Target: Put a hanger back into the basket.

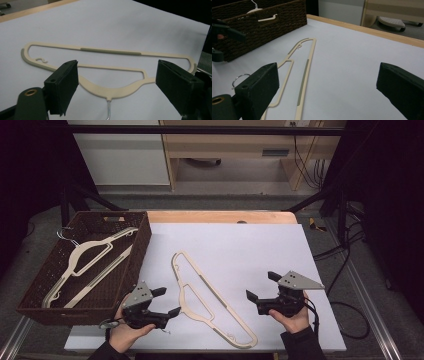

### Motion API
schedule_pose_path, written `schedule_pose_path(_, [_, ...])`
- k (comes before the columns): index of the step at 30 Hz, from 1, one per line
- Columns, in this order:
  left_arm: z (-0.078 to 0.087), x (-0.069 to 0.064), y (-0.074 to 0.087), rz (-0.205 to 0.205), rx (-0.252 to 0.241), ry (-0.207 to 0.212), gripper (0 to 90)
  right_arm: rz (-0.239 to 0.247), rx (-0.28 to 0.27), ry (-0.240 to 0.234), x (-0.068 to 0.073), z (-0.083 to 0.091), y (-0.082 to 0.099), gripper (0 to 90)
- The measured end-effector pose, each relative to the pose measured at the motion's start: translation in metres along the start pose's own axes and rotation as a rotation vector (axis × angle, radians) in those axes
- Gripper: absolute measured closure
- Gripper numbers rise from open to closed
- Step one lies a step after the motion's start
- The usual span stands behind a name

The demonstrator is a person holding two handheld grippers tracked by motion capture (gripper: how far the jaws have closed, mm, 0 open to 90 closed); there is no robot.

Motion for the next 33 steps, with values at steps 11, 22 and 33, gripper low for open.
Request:
schedule_pose_path(11, [-0.027, 0.004, 0.031, 0.003, 0.135, -0.006, 30.1, 0.011, 0.001, -0.011, 0.003, -0.002, 0.000, 5.1])
schedule_pose_path(22, [-0.037, 0.007, 0.050, 0.015, 0.210, -0.002, 51.3, 0.017, 0.027, -0.020, 0.007, -0.009, 0.006, 5.2])
schedule_pose_path(33, [-0.043, 0.004, 0.057, -0.016, 0.268, -0.034, 69.2, 0.021, 0.041, -0.029, 0.010, -0.014, 0.008, 5.3])
Point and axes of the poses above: each handheld gripper's, and its own axes: z roughly backward along the jaws, y roughly out of its underside, x roughly to its left, the point moved 6 cm from there along -z, roughly forward along the jaws, and after that the axes turned 3 degrees about -z, right-handed, at the moved point
